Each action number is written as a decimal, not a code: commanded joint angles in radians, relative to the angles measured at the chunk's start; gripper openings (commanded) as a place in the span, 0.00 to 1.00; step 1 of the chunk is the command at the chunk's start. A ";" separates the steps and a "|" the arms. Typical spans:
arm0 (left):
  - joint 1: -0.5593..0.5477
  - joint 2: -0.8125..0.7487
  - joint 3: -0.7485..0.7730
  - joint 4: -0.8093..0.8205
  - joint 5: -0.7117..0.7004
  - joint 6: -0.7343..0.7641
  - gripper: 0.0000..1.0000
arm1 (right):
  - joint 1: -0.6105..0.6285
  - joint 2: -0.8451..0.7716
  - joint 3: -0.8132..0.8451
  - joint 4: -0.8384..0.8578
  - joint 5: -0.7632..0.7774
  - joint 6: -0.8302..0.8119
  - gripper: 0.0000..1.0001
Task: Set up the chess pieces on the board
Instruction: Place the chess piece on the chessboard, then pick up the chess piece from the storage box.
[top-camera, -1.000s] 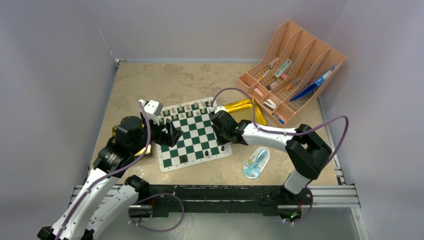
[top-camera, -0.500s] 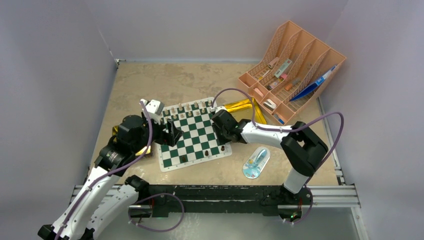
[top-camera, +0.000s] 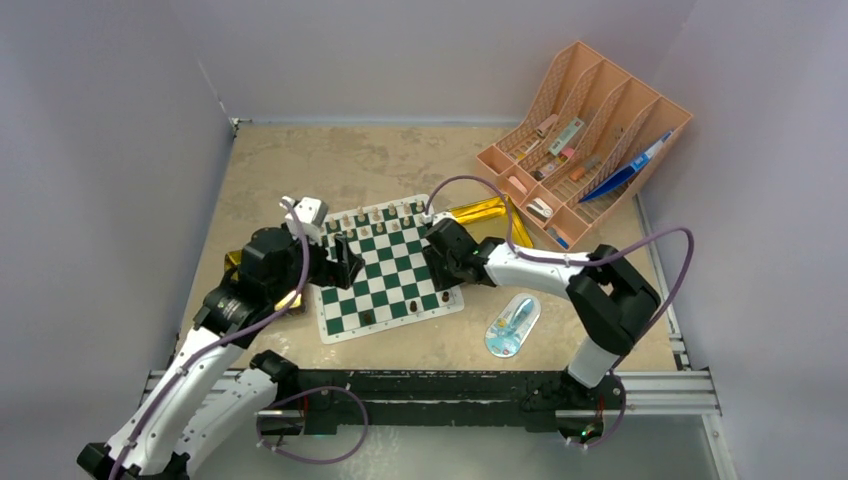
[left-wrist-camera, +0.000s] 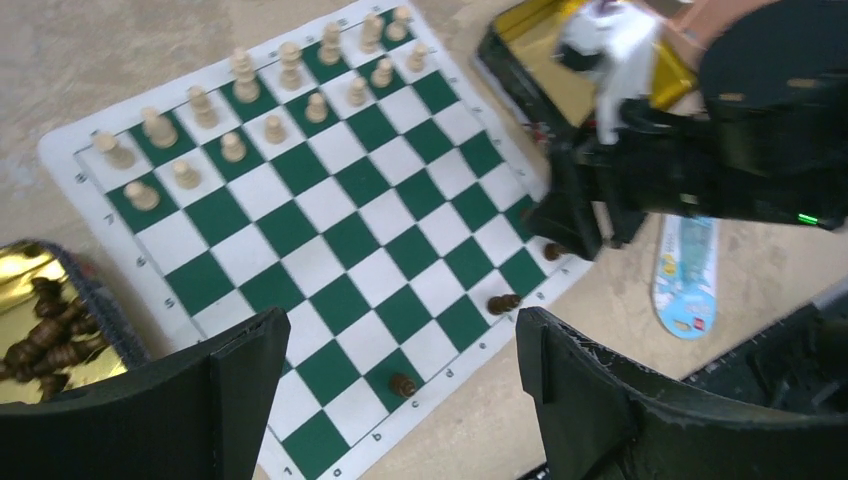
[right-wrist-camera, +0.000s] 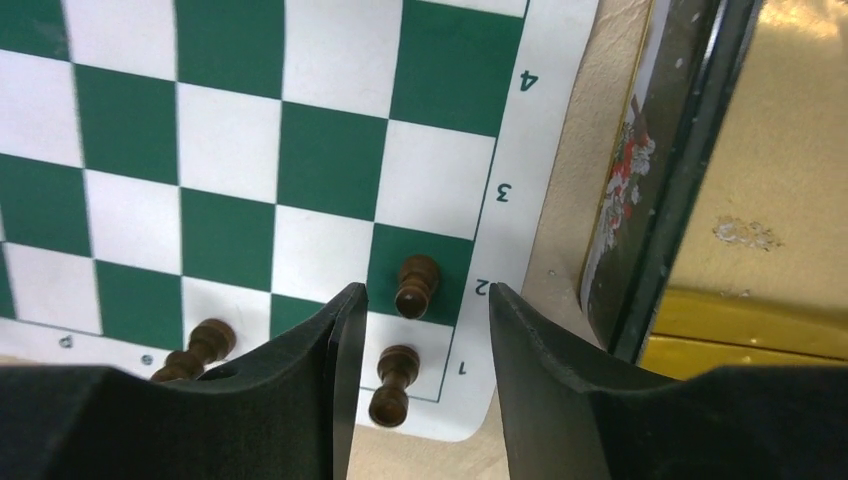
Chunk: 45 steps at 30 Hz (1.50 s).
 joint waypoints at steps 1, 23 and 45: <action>0.000 0.076 0.027 -0.067 -0.249 -0.124 0.83 | -0.001 -0.111 0.059 -0.014 -0.015 0.004 0.51; 0.302 0.556 0.285 -0.368 -0.520 -0.794 0.71 | -0.001 -0.725 -0.099 0.129 -0.137 0.009 0.50; 0.590 0.734 0.313 -0.501 -0.685 -1.344 0.61 | -0.001 -0.671 0.137 -0.034 -0.194 -0.092 0.48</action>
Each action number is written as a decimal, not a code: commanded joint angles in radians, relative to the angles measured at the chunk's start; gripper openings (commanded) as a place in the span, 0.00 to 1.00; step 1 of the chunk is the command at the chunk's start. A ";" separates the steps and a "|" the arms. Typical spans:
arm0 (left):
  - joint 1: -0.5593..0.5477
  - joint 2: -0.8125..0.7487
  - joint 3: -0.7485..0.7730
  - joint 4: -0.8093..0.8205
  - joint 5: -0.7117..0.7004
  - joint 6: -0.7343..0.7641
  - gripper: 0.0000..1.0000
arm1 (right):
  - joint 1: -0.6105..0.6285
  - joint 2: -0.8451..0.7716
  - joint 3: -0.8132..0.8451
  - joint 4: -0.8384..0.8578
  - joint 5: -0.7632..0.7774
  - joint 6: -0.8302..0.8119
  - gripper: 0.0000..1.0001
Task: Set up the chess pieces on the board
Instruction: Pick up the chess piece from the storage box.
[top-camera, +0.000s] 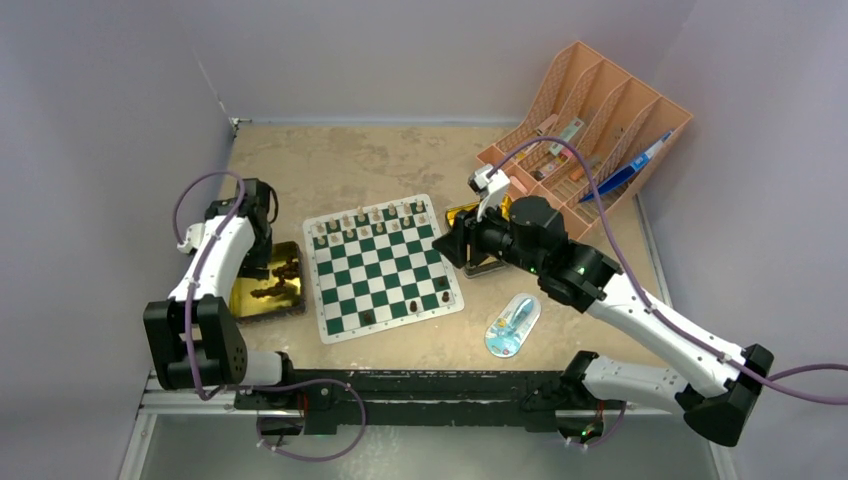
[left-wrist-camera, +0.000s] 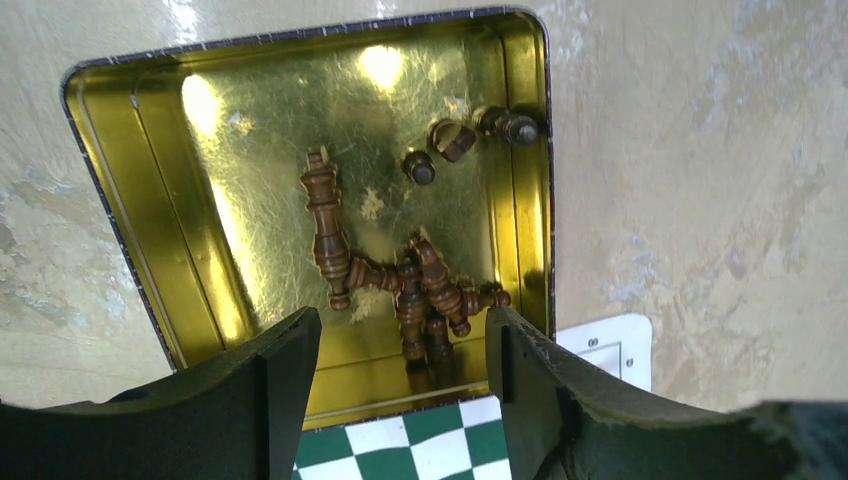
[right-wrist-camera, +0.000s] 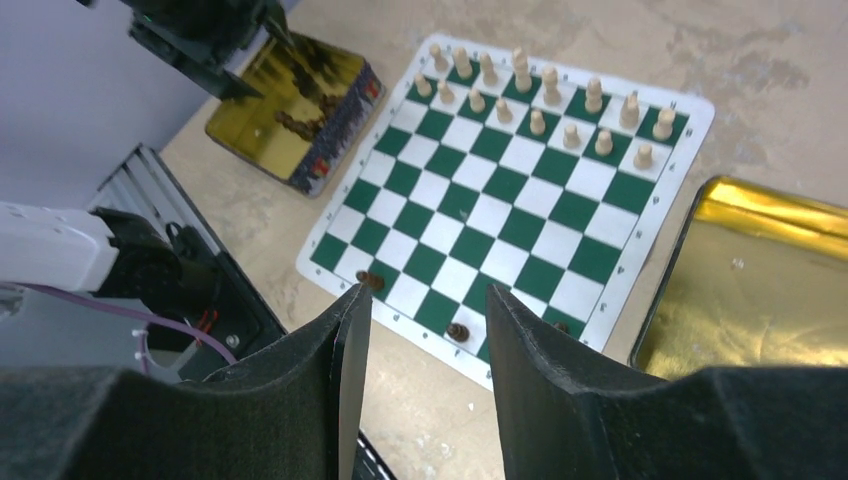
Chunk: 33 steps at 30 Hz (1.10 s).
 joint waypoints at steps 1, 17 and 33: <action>0.013 0.036 0.084 -0.044 -0.129 -0.080 0.61 | -0.002 -0.014 0.098 -0.003 0.034 -0.021 0.48; 0.216 0.099 0.033 0.118 -0.020 0.115 0.52 | -0.001 -0.017 0.143 -0.036 0.031 0.015 0.46; 0.232 0.185 0.014 0.256 0.059 0.238 0.48 | -0.002 -0.048 0.136 -0.027 0.075 0.015 0.46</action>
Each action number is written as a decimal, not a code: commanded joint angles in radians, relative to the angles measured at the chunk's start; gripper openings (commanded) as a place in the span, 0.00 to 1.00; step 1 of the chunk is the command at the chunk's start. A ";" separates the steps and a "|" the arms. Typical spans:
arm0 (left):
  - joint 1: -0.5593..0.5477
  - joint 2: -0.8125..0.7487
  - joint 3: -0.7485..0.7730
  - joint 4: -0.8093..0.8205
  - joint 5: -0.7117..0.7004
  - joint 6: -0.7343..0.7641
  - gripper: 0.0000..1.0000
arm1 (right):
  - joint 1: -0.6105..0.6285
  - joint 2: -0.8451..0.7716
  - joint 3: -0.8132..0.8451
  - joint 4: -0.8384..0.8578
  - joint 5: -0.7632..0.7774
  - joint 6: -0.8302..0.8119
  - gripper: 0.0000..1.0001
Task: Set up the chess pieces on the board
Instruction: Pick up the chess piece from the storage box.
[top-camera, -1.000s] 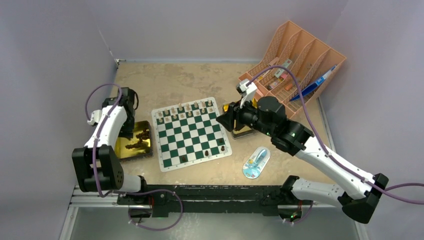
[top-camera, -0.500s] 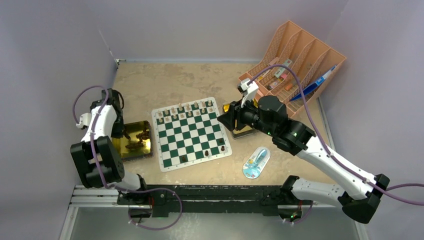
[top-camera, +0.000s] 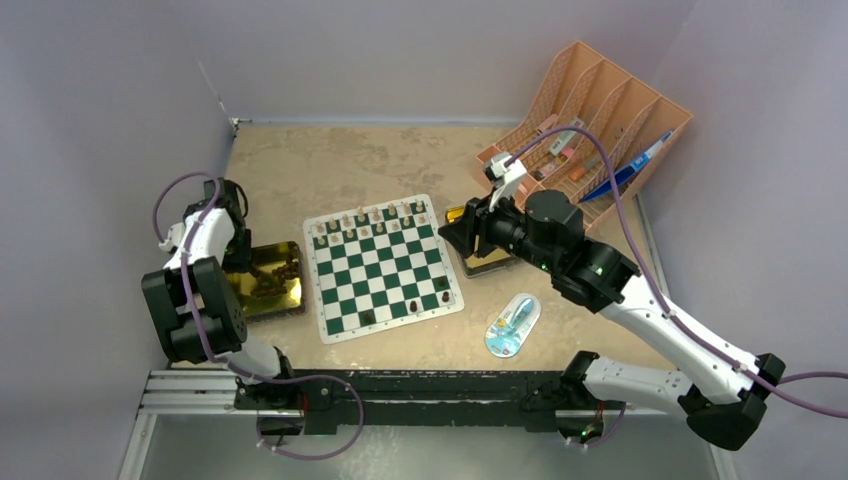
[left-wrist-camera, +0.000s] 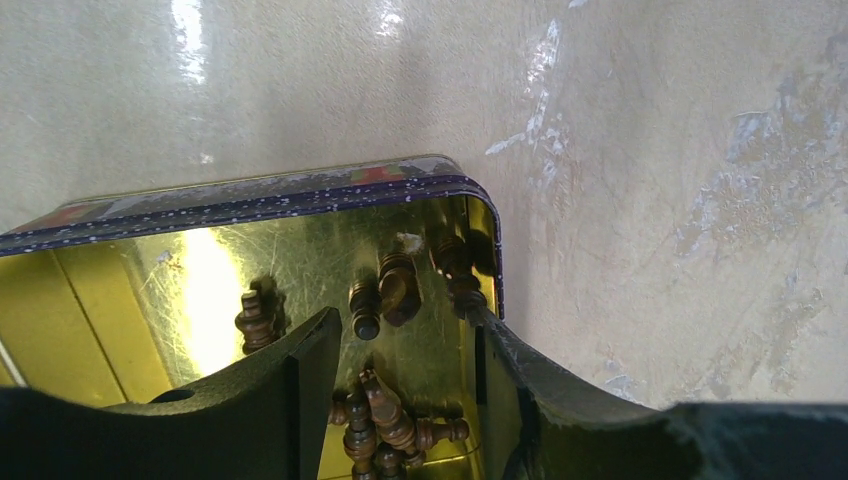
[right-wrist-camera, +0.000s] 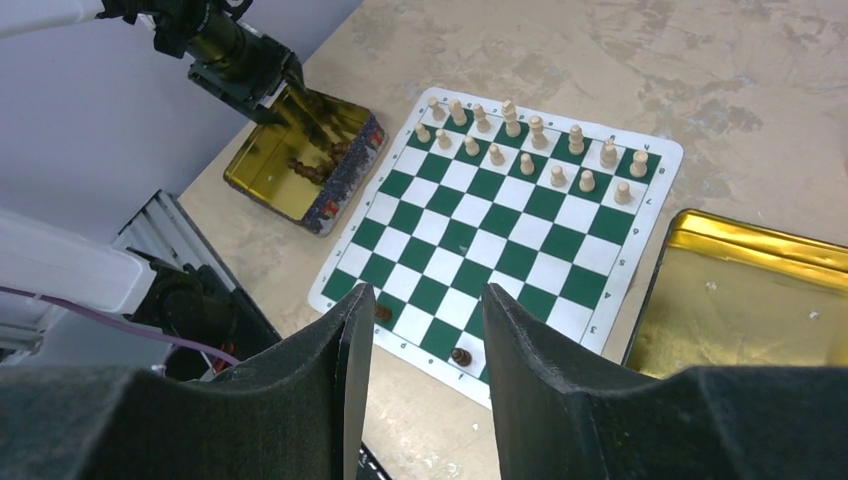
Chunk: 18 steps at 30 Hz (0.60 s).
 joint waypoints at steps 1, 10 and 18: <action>0.007 0.022 0.000 0.041 0.015 0.041 0.48 | -0.002 -0.025 0.021 0.024 0.021 0.004 0.46; 0.007 0.061 -0.001 0.083 0.048 0.083 0.48 | -0.001 -0.038 -0.022 0.047 0.059 -0.008 0.47; 0.007 0.037 0.028 0.019 0.077 0.077 0.46 | -0.002 -0.029 -0.041 0.078 0.055 -0.020 0.48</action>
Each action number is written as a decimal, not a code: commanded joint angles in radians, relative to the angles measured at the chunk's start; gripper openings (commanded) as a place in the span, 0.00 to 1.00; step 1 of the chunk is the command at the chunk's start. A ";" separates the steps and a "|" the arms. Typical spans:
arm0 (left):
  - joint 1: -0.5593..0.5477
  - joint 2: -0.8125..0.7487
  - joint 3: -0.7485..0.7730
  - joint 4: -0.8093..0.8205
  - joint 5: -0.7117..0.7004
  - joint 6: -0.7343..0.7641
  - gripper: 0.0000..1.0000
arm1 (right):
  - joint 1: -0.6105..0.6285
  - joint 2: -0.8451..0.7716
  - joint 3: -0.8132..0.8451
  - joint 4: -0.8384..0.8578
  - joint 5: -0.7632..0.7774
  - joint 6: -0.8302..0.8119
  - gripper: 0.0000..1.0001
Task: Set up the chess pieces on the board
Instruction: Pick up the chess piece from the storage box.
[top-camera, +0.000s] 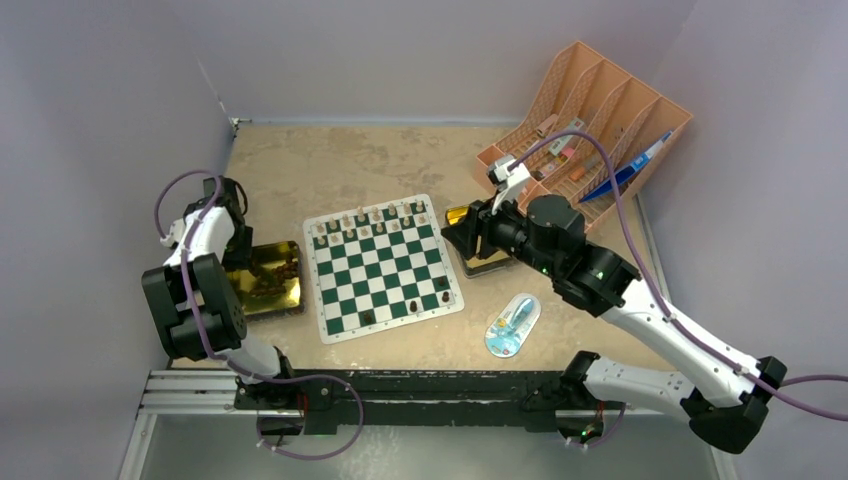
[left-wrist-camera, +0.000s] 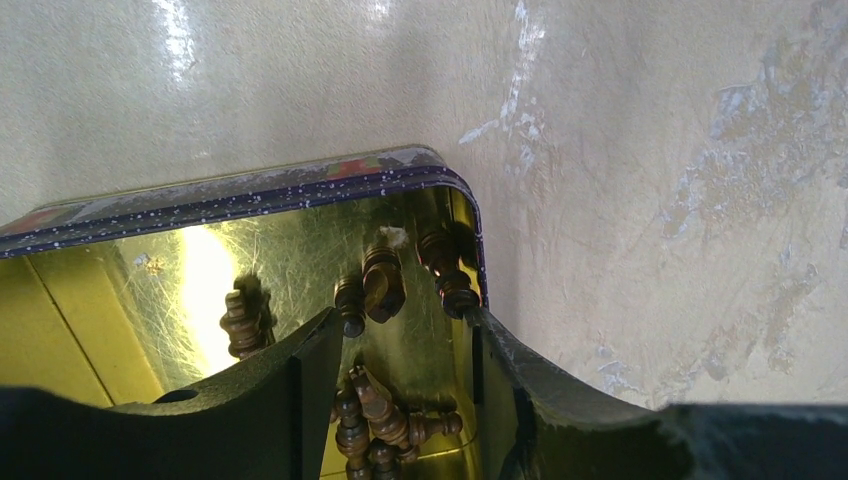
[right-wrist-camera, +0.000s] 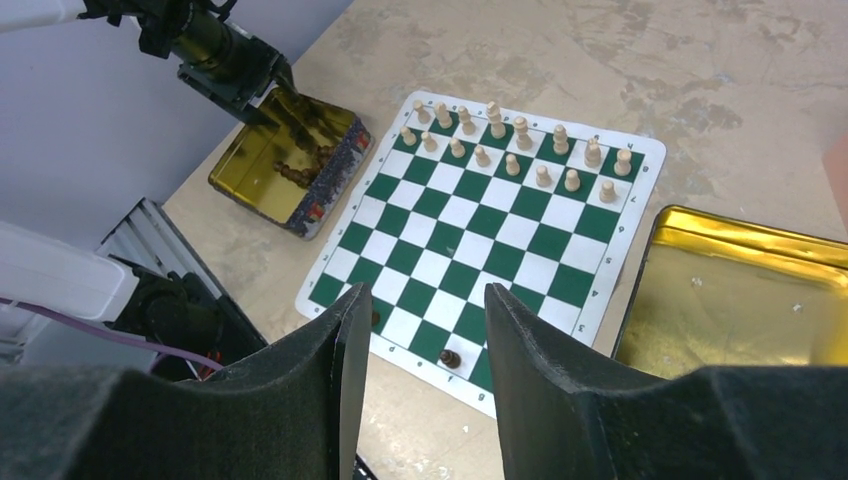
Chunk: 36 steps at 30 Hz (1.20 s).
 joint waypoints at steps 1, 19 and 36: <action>0.007 -0.002 0.025 -0.029 0.054 0.020 0.46 | -0.002 -0.001 -0.007 0.062 0.021 -0.019 0.48; 0.007 0.026 0.037 -0.042 0.025 0.149 0.48 | -0.002 0.022 -0.003 0.078 -0.008 -0.013 0.49; 0.006 0.046 0.037 -0.020 -0.001 0.205 0.47 | -0.002 0.019 0.006 0.071 -0.013 -0.007 0.50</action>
